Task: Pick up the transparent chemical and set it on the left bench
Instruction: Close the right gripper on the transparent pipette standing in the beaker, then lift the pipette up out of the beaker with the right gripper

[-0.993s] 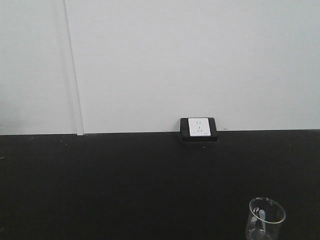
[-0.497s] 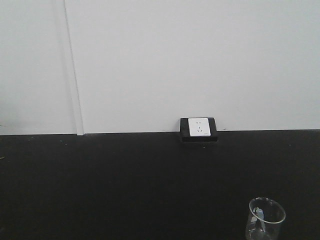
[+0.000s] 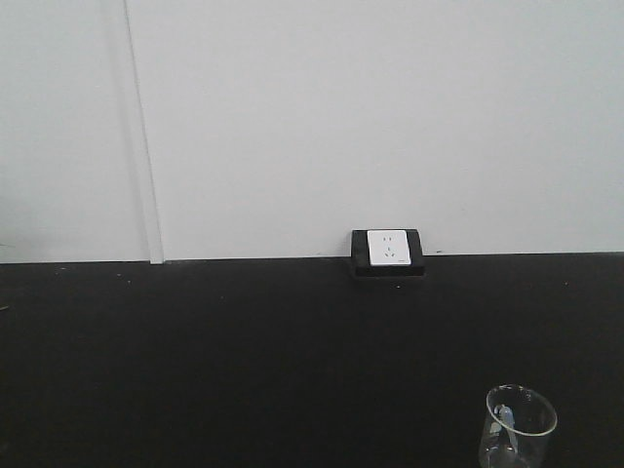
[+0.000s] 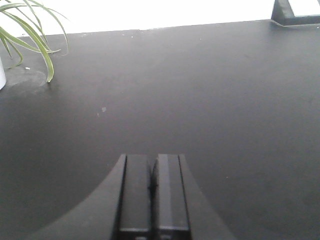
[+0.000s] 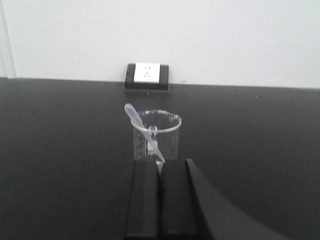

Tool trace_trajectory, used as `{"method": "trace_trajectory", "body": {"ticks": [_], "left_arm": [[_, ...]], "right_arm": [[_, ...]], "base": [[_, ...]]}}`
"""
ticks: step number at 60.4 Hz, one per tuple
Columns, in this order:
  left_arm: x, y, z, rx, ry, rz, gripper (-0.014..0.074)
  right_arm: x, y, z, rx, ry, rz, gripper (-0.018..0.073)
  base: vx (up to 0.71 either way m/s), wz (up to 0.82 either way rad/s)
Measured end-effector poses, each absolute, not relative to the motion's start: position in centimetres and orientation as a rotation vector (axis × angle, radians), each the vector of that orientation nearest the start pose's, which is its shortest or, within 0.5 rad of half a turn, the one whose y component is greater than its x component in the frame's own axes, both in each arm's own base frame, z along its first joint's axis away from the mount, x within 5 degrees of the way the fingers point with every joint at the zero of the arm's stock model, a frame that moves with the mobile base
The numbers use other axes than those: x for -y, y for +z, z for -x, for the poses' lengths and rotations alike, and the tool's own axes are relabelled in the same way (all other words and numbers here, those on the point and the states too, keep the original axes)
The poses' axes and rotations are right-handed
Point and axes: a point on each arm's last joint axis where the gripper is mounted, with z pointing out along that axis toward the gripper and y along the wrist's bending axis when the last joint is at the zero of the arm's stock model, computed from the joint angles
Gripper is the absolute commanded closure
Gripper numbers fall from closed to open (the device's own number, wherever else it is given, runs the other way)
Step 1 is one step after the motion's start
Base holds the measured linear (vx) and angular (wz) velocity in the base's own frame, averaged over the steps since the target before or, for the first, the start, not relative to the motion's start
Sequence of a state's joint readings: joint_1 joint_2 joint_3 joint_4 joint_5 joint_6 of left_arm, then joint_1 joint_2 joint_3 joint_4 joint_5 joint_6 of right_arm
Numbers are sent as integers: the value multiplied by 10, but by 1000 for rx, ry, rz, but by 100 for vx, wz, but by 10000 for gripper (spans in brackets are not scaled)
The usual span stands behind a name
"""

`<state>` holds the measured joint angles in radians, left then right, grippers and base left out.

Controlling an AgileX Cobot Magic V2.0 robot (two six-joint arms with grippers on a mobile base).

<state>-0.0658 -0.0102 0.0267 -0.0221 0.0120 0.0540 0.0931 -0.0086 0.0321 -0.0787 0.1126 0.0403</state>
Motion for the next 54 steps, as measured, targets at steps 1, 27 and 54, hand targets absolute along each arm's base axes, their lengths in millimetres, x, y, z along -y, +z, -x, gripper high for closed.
{"method": "trace_trajectory", "body": {"ticks": [1,27,54], "left_arm": [[4,204,-57,-1510,-27,-74,600],[4,204,-57,-1510,-27,-74,600],[4,204,-57,-1510,-27,-74,600]], "right_arm": [[-5,194,-57,-1605,36,99,566],[-5,287,-72,-1540,-61,175,559],[-15,262,-154,-1828,-30,229,400]], "base": [[0,0],[0,0],[0,0]]}}
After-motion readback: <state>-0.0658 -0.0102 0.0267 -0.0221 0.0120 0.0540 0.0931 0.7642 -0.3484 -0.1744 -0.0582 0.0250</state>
